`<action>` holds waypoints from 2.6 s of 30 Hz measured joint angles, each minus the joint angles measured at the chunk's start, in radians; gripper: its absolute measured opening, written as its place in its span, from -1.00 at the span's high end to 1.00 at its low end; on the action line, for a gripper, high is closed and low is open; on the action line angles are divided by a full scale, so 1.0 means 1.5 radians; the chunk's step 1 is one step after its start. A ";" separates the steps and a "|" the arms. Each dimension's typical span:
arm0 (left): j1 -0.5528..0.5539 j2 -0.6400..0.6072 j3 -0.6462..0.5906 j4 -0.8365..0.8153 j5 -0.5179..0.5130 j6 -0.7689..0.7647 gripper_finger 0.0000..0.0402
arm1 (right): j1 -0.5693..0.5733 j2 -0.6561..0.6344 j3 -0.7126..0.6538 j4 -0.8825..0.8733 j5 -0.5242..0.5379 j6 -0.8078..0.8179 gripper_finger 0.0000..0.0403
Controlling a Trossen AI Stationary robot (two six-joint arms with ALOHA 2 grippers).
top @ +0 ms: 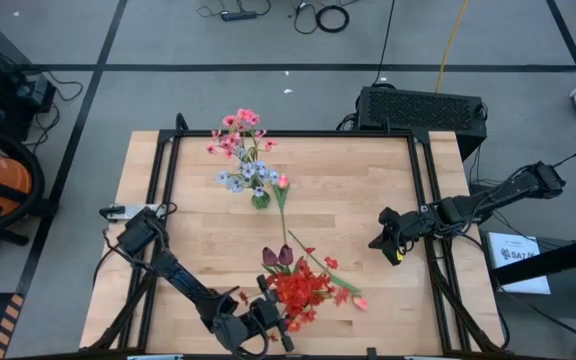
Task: Sort flowers into vase by color
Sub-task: Put the red flowers into the transparent vase, then put the top pink tulip into the green vase
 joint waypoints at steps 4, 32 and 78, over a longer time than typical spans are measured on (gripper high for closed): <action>-0.005 -0.017 0.000 -0.012 0.000 0.000 0.26 | 0.000 0.000 0.000 0.000 0.000 0.007 1.00; -0.006 -0.248 0.001 -0.643 0.297 -0.367 0.22 | 0.000 0.000 0.000 0.001 0.000 0.015 1.00; -0.014 -0.501 -0.053 -1.198 0.339 -0.471 0.22 | -0.010 0.003 0.000 0.115 0.094 0.016 1.00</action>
